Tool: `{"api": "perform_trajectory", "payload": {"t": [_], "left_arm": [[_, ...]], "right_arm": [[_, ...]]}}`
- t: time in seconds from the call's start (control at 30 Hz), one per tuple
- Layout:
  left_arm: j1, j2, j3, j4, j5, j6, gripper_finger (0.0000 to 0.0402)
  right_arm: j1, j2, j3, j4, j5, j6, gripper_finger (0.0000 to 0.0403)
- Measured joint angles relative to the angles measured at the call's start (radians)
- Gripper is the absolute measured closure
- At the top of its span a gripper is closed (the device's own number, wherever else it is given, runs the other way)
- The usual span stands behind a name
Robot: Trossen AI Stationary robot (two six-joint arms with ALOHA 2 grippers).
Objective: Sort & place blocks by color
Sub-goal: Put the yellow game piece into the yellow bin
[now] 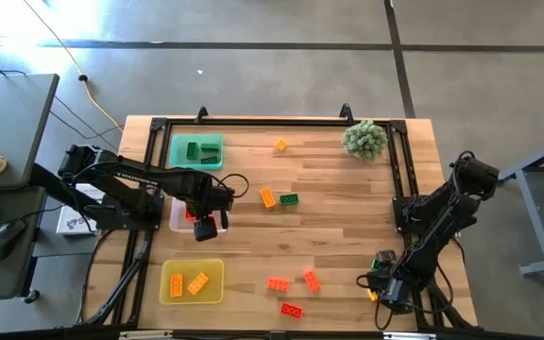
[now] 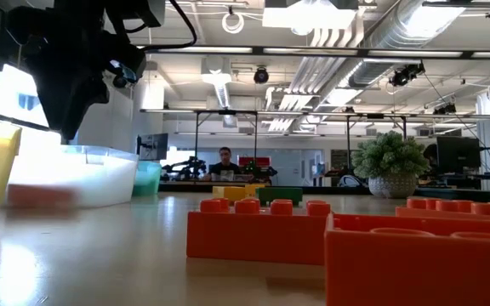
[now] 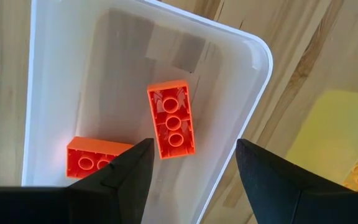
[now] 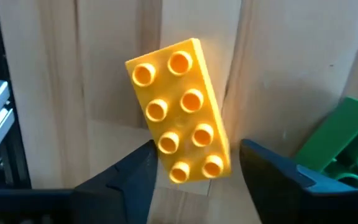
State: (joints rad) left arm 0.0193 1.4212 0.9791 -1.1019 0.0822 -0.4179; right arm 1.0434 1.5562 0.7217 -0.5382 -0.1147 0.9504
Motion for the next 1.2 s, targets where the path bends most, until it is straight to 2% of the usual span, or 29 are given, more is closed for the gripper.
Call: {"api": "perform_trajectory", "payload": {"t": [0.2,0.5,0.6,0.93,1.2], "left_arm": [[0.000,0.000,0.000,0.000,0.001,-0.002,0.0186],[0.000,0.000,0.000,0.000,0.005,0.001,0.0186],[0.000,0.000,0.009,-0.002,0.024,0.004,0.0186],[0.000,0.000,0.171,0.011,0.059,0.150,0.0186],[0.000,0.000,0.262,0.199,0.056,0.298,0.0186]], "right_arm": [[-0.004,0.005,0.024,-0.018,-0.008,0.012,0.0293],[-0.049,0.010,0.057,-0.019,-0.034,0.040,0.0293],[-0.082,0.010,0.078,0.002,-0.014,0.073,0.0293],[-0.253,0.009,0.168,0.075,0.182,0.122,0.0293],[-0.412,0.008,0.271,0.072,0.304,0.015,0.0293]]}}
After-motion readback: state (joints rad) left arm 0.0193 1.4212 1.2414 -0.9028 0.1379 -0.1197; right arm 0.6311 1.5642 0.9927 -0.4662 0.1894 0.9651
